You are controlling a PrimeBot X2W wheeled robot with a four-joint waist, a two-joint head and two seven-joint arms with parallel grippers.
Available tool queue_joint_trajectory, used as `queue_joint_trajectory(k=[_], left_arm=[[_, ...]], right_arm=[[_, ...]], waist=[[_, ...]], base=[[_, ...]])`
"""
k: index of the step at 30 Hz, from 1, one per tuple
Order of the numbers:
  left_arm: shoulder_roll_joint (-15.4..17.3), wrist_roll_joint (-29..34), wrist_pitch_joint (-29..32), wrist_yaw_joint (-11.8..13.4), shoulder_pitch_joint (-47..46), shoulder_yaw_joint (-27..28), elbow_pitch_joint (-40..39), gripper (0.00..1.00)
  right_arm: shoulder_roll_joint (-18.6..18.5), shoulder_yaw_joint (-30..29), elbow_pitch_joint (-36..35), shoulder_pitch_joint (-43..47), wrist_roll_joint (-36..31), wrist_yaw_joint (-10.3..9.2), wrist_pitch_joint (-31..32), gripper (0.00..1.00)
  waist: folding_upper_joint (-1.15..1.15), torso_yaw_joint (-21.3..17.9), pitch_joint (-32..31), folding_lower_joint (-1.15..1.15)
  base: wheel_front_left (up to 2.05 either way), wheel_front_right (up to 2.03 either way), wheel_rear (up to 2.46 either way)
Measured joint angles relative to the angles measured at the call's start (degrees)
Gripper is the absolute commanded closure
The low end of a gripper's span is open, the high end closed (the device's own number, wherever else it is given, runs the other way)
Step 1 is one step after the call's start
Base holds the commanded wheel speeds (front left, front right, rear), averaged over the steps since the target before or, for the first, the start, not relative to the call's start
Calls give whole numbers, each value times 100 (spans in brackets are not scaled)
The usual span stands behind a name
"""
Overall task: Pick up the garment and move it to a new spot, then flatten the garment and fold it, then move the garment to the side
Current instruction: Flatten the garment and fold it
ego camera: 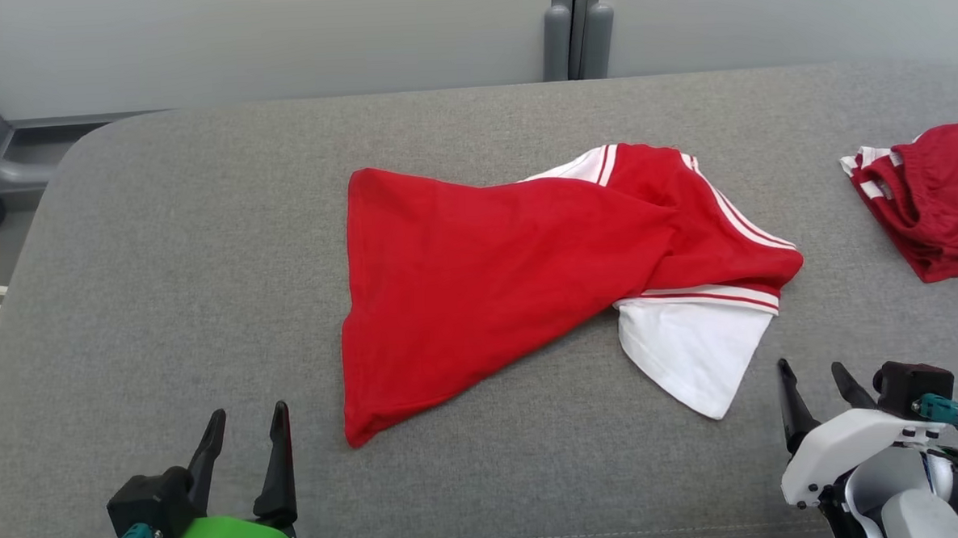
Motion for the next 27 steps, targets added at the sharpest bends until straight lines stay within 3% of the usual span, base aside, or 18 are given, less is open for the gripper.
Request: queue_joint_trajectory(k=[11,20,21,23,26,27], left_arm=[[-70,14,-55,-90,-221,-52,157,0],[-78,14,-101,-122,-312,-52,243,0],[-83,14,-104,-122,-322,-53,244,0],[-88,14,-105,-122,-331,-58,248,0],[-92,14,-116,-122,-348,-57,269,0],[-92,14,-130,-122,-350,-56,275,0]], right_arm=[[16,338,1287,-451,1246,0,-257,0],[-14,858,1761,-781,1601,-5,-437,2],[-19,910,1813,-816,1622,-5,-444,23],[-30,982,1912,-885,1644,-5,-480,51],[-33,1021,2104,-1002,1519,-5,-557,67],[-30,1026,2165,-1037,1489,-5,-569,77]], waist=[[0,326,373,0],[0,438,525,0],[0,444,532,0],[0,455,539,0],[0,467,548,0],[0,470,549,0]], base=[[0,0,0],[0,0,0],[0,0,0],[0,0,0],[0,0,0],[0,0,0]])
